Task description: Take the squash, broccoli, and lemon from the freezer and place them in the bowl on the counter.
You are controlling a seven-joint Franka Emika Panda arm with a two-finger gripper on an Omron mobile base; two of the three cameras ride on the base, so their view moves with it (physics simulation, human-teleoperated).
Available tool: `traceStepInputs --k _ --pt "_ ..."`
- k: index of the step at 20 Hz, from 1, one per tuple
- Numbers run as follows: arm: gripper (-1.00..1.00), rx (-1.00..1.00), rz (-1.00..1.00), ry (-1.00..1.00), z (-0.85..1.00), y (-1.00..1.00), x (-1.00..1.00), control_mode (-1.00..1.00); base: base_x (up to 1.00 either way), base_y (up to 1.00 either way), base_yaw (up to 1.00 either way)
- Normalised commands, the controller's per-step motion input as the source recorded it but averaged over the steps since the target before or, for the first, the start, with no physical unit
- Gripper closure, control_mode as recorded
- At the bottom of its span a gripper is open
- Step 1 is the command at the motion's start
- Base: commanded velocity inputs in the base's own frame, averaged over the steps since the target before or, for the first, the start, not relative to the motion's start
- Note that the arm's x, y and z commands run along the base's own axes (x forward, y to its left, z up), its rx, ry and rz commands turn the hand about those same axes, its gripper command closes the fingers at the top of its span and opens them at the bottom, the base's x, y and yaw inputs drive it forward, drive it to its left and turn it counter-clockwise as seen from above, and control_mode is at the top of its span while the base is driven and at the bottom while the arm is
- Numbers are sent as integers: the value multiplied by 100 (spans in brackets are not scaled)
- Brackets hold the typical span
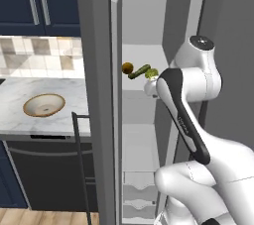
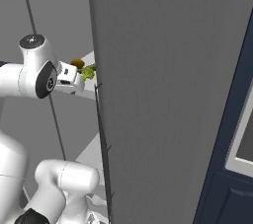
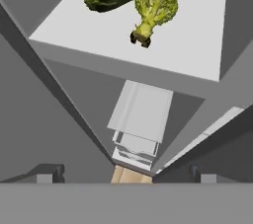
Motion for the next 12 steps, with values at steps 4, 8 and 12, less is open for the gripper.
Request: traceStepInputs --k 4,8,12 --pt "-100 1 -5 -6 7 0 29 -100 0 0 0" --pt "-100 1 -10 -6 0 5 35 -100 0 0 0" --pt "-100 0 -11 -9 0 4 42 -100 0 0 0"
